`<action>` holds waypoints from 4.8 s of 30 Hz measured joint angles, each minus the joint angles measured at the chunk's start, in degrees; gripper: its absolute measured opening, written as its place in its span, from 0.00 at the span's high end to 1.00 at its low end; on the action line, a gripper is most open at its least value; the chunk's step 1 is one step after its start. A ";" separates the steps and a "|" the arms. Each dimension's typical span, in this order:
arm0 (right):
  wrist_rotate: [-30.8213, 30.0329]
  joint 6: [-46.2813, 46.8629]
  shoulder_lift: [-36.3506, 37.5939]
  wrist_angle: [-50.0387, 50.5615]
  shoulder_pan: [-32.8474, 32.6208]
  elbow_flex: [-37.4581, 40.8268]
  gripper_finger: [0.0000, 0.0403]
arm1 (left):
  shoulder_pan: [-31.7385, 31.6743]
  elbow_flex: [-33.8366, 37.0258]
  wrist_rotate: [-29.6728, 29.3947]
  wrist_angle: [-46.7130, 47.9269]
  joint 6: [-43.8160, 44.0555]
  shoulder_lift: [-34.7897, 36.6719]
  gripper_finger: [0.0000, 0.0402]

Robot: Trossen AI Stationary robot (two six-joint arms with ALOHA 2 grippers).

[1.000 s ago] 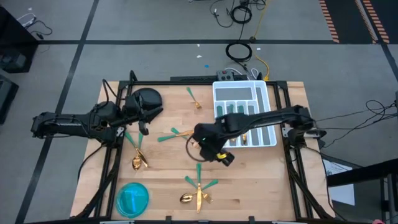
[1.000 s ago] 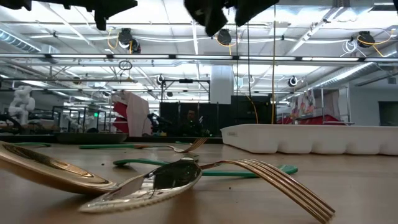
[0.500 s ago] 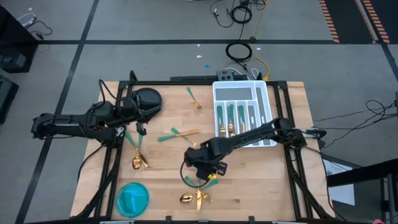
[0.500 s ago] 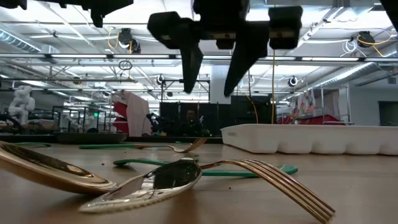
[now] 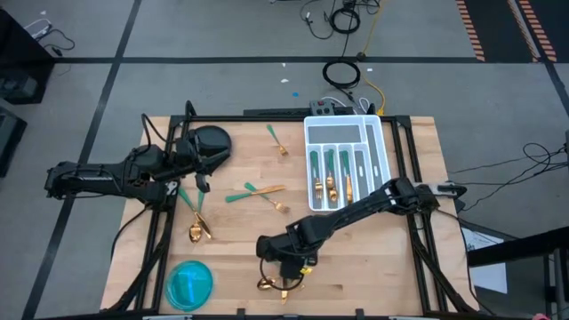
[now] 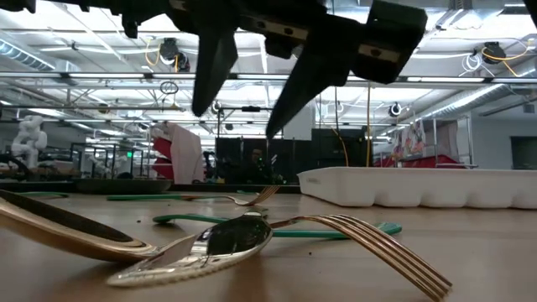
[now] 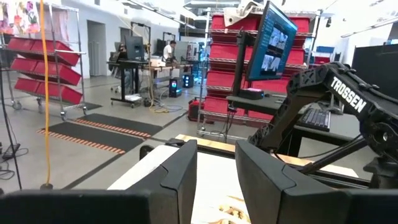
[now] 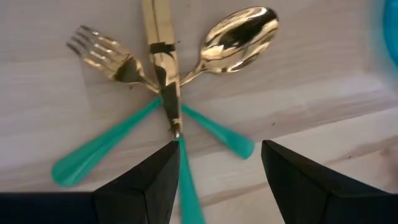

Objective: Sort silverware
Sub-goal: Put the green knife into the white silverware organizer

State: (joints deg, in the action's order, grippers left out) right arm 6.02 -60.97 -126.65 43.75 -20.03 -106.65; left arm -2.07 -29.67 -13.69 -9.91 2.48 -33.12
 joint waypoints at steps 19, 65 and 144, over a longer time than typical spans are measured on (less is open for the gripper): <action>-1.16 -1.42 -6.67 0.32 0.55 0.00 0.46 | 0.01 0.11 -0.07 1.37 -0.33 0.00 0.71; 2.82 1.97 -8.74 2.86 2.16 -0.04 0.99 | -0.04 0.11 -1.51 1.44 -2.86 0.07 0.71; -6.18 18.82 6.25 21.86 7.08 -28.15 1.00 | -0.04 0.11 -6.73 -3.30 1.68 0.07 0.71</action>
State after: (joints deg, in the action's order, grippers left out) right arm -0.16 -42.15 -120.40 65.61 -12.96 -134.80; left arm -2.11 -29.56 -20.42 -13.21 4.16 -33.06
